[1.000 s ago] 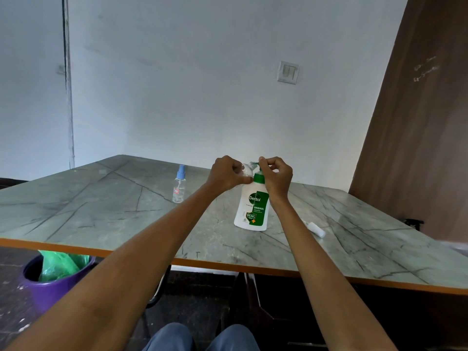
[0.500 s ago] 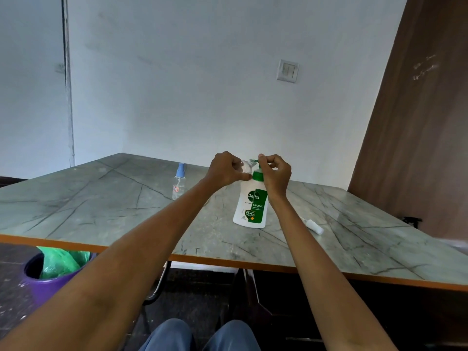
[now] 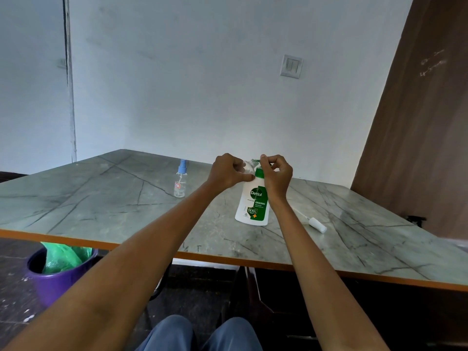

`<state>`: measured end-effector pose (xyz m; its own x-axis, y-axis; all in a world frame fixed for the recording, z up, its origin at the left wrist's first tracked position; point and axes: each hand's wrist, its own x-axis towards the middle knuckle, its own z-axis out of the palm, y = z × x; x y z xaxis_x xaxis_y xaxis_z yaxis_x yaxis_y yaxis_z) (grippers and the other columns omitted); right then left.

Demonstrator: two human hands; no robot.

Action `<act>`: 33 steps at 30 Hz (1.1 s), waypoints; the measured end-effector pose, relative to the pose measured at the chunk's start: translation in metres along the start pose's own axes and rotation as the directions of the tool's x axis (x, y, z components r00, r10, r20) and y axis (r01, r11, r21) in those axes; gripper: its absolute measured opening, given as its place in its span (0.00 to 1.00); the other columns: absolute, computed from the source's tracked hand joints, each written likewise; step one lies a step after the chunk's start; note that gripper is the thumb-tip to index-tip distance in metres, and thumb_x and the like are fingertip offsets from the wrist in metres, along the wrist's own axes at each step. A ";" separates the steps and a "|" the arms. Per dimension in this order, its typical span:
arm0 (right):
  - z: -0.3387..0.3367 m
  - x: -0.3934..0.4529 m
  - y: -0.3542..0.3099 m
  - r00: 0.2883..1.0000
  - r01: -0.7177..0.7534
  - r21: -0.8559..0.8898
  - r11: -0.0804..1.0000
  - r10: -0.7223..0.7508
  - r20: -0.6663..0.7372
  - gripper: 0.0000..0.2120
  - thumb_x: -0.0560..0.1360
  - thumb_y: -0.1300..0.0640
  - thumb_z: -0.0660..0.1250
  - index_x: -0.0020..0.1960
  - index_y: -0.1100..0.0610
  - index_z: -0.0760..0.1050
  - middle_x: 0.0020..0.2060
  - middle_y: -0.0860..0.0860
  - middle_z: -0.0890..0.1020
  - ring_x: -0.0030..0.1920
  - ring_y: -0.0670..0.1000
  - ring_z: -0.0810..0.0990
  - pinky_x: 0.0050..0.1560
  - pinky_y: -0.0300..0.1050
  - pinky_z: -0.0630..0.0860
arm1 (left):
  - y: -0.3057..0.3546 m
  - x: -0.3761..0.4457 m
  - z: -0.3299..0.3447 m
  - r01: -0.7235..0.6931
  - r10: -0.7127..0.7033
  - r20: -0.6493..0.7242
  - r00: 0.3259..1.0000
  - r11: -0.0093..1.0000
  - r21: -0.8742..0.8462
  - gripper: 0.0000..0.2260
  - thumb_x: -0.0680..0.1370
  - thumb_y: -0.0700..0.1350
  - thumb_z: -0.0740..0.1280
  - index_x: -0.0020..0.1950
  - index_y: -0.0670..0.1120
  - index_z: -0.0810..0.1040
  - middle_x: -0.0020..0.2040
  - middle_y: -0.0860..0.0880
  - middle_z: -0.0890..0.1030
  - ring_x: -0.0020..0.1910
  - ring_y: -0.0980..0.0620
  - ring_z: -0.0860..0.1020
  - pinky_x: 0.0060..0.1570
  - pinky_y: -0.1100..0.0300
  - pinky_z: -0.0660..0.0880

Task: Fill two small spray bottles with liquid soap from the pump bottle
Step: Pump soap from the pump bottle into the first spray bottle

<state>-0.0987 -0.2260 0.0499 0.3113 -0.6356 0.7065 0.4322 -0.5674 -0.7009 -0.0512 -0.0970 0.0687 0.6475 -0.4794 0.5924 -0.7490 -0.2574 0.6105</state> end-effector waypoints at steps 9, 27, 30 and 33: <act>-0.001 0.003 -0.006 0.999 -0.034 0.021 0.999 0.034 0.003 0.10 0.72 0.56 0.69 0.37 0.63 0.77 0.33 0.48 0.79 0.34 0.44 0.73 0.42 0.46 0.73 | 0.003 0.004 -0.005 0.013 -0.004 0.090 0.996 0.995 -0.096 0.20 0.72 0.51 0.71 0.27 0.42 0.68 0.25 0.51 0.68 0.23 0.57 0.64 0.27 0.67 0.58; -0.002 0.013 0.003 0.998 0.018 0.024 1.000 -0.019 0.057 0.09 0.73 0.57 0.69 0.37 0.62 0.77 0.31 0.45 0.77 0.35 0.46 0.73 0.42 0.46 0.73 | 0.015 0.021 -0.025 0.255 -0.163 0.335 0.928 0.933 -0.253 0.17 0.71 0.47 0.73 0.51 0.34 0.80 0.40 0.45 0.81 0.38 0.55 0.77 0.36 0.69 0.76; -0.001 0.012 0.002 0.996 0.071 0.024 0.997 -0.072 0.054 0.09 0.72 0.58 0.69 0.35 0.58 0.74 0.30 0.45 0.75 0.36 0.48 0.72 0.42 0.45 0.71 | 0.014 0.022 -0.025 0.223 -0.151 0.288 0.946 0.946 -0.235 0.18 0.68 0.48 0.74 0.48 0.34 0.81 0.42 0.41 0.81 0.40 0.51 0.77 0.41 0.63 0.76; -0.001 0.006 0.005 0.996 0.074 0.029 0.997 -0.075 0.046 0.09 0.71 0.59 0.69 0.34 0.58 0.73 0.31 0.47 0.75 0.37 0.49 0.72 0.43 0.45 0.70 | 0.009 0.022 -0.023 0.211 -0.155 0.275 0.949 0.960 -0.187 0.19 0.68 0.49 0.75 0.48 0.34 0.82 0.46 0.39 0.83 0.43 0.49 0.77 0.48 0.56 0.76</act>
<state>-0.0951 -0.2333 0.0508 0.3167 -0.5664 0.7609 0.4786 -0.5972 -0.6437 -0.0410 -0.0904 0.0993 0.6917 -0.6459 0.3230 -0.5561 -0.1910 0.8088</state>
